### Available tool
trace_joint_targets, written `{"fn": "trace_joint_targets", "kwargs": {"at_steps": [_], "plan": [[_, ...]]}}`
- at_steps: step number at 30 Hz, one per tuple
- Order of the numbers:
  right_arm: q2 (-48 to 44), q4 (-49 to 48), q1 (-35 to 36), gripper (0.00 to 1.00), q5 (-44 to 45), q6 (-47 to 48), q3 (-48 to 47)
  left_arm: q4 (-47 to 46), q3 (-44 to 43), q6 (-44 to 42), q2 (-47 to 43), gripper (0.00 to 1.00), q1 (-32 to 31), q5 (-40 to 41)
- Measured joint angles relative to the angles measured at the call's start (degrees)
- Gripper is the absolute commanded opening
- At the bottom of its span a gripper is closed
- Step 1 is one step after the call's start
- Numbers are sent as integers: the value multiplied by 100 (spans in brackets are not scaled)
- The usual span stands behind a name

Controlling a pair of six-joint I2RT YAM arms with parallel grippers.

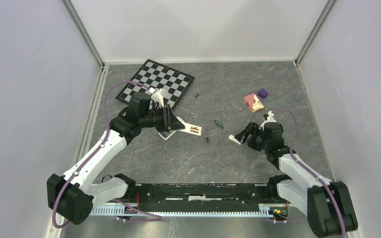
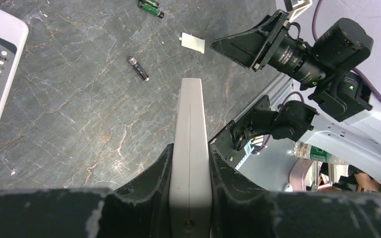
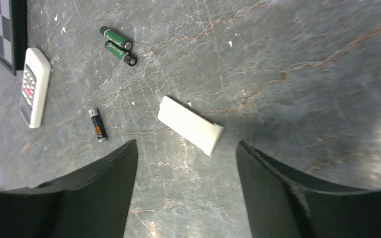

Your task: Load the batteries into the remote control

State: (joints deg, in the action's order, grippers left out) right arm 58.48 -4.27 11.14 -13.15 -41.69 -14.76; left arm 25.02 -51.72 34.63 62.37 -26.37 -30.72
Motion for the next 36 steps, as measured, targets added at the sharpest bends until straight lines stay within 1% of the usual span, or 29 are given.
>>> {"fn": "trace_joint_targets", "kwargs": {"at_steps": [3,5,6,8,13,16,19,22,24,27,29,31,33,36], "plan": [[-566,387,-4,91,164,179,-26,22,0,-2,-33,2,0,-76],[-905,507,-7,93,90,334,-63,-35,7,0,-57,2,0,-203],[-1108,452,-7,94,-109,428,-70,-151,37,0,-70,2,0,-328],[-1423,149,13,98,-623,507,-72,-369,98,-2,-81,2,-11,-614],[-1993,-1113,289,98,-2011,623,-195,-916,234,-96,-90,2,-76,-1266],[-1849,-1598,542,98,-2684,756,-603,-1241,328,-190,-105,2,-116,-1657],[-1550,-1980,870,98,-3082,859,-944,-1425,354,-398,-107,2,-188,-2000],[-1270,-2221,1228,98,-3434,986,-1034,-1563,354,-627,-74,2,-293,-2404],[-1134,-2216,1366,98,-3661,1102,-1040,-1624,354,-750,7,2,-348,-2634],[-881,-2157,1390,89,-4026,1187,-1139,-1528,297,-1032,249,2,-437,-2933],[-717,-2100,1408,86,-4229,1200,-1274,-1386,177,-1193,448,2,-494,-3038],[-494,-1910,1436,87,-4428,1263,-1547,-1213,0,-1268,575,2,-535,-3115],[-278,-1670,1480,88,-4555,1357,-1873,-868,-376,-1425,664,2,-603,-3123],[-208,-1585,1550,93,-4631,1397,-1989,-649,-861,-1700,584,2,-706,-3099]]}}
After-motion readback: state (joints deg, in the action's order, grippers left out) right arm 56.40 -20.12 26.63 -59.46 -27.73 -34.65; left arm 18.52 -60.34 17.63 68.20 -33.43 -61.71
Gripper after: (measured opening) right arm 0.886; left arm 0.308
